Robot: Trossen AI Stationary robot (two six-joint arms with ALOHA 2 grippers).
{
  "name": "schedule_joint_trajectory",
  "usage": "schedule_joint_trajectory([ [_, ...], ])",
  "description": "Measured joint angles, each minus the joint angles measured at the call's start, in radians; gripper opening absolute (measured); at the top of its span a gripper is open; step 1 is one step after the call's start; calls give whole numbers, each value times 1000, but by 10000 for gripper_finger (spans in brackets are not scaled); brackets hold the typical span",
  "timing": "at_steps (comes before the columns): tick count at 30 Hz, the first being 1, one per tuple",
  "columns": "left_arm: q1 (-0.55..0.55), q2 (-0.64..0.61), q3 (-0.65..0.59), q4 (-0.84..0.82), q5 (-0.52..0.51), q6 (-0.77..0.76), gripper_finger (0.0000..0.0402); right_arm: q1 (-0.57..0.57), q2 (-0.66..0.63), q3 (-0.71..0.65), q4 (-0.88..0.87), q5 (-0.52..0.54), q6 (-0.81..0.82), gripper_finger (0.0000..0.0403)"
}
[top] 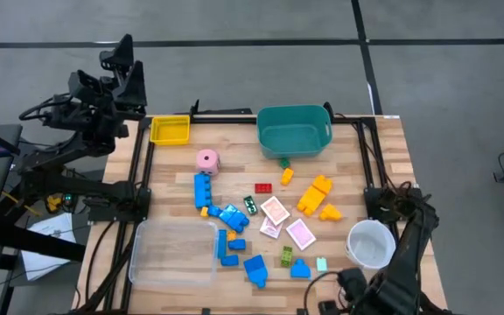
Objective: Pick & Place Toys
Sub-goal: Put the bottom pink die into the green bin
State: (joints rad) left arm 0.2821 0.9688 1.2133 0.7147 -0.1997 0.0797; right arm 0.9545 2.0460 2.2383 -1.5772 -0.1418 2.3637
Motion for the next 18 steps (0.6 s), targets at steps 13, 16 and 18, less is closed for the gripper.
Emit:
schedule_joint_trajectory([
  [13, 0, 29, 26, -12, 0, -12, 397, 44, 164, -37, 4, -88, -100, 372],
  [16, 0, 29, 26, -26, -5, -13, 397, 28, 188, -66, 7, -155, -291, 372],
  [18, 0, 29, 26, -28, -6, -17, 397, 23, 204, -86, 6, -160, -319, 372],
])
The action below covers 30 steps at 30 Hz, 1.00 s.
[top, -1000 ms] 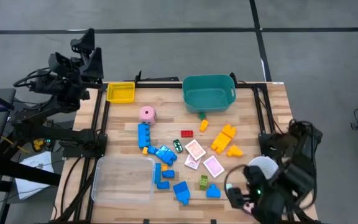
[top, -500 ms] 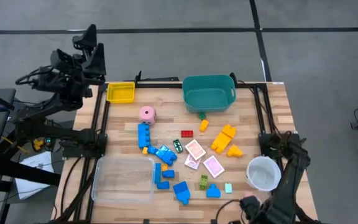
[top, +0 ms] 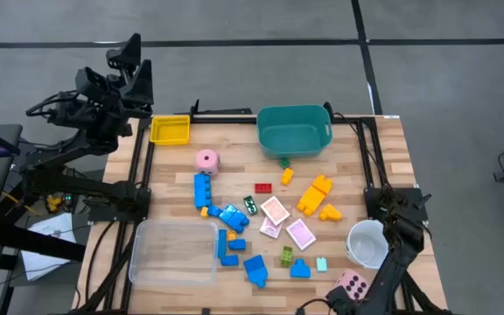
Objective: Pick & Place Toys
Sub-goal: Put the bottom pink die into the green bin
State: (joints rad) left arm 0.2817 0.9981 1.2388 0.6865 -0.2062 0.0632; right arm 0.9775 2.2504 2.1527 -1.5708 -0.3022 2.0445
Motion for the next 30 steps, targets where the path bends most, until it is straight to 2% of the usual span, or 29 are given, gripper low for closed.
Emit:
schedule_joint_trajectory([
  [5, 0, 0, 0, -2, -5, 0, 397, 2, 13, -55, -2, 35, -3, 372],
  [10, 0, 0, 0, -14, -35, -1, 397, 35, 5, -128, -4, 33, 75, 372],
  [22, 0, 0, 0, -18, -57, -45, 397, 77, 3, -197, 0, 146, 249, 372],
  [30, 0, -1, 0, -65, -73, -51, 397, 76, 0, -237, 1, 196, 260, 372],
])
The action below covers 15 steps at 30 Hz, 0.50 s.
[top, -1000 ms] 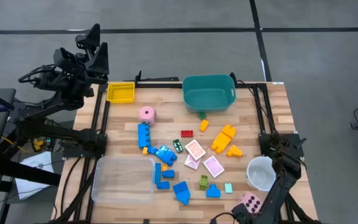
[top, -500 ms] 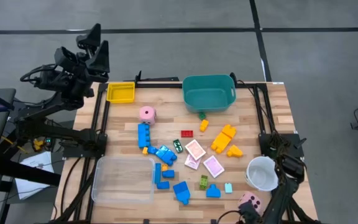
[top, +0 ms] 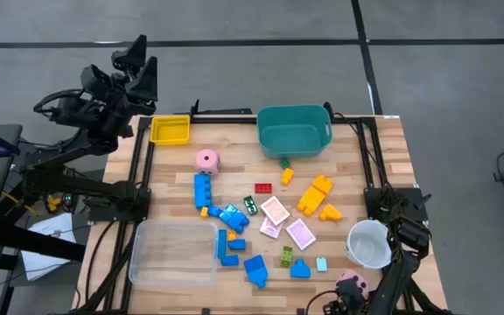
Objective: Pick & Place Toys
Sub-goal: Put the bottom pink die into the green bin
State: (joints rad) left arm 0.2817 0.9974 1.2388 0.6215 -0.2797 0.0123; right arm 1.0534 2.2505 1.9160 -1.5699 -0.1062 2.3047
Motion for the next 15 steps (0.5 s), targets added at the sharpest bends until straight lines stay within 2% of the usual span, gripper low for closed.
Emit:
schedule_joint_trajectory([
  [11, 0, 0, 0, -7, -4, -55, 397, 6, 0, -31, -1, 3, 0, 372],
  [15, 0, 0, 0, -7, -4, -55, 397, 7, 0, -31, 7, 36, 0, 372],
])
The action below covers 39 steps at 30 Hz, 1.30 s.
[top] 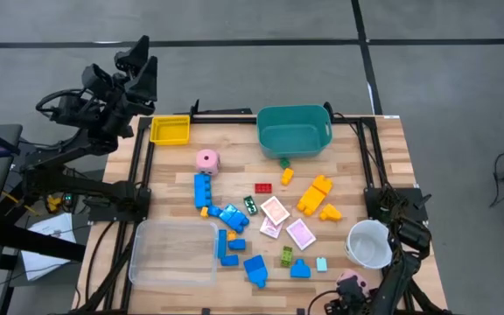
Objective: Pick & Place Toys
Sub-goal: Put the bottom pink die into the green bin
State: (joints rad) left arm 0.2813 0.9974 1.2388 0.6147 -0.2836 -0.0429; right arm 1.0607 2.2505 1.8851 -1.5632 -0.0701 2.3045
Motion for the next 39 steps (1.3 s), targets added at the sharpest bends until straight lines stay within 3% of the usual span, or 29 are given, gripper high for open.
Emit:
schedule_joint_trajectory([
  [10, 0, 0, 0, 0, -1, 0, 397, -60, 1, 0, 121, 147, -38, 372],
  [21, 0, -5, 0, 4, 0, 0, 397, -166, 2, 9, 200, 207, -198, 372],
  [30, 23, -33, 0, 2, -1, 1, 397, -257, 2, 148, 82, 260, -322, 372],
  [33, 33, -44, 0, 2, -6, 1, 397, -274, 2, 234, -6, 279, -306, 372],
  [39, 35, -57, 1, 1, -6, 4, 397, -302, -14, 296, -8, 289, -213, 372],
])
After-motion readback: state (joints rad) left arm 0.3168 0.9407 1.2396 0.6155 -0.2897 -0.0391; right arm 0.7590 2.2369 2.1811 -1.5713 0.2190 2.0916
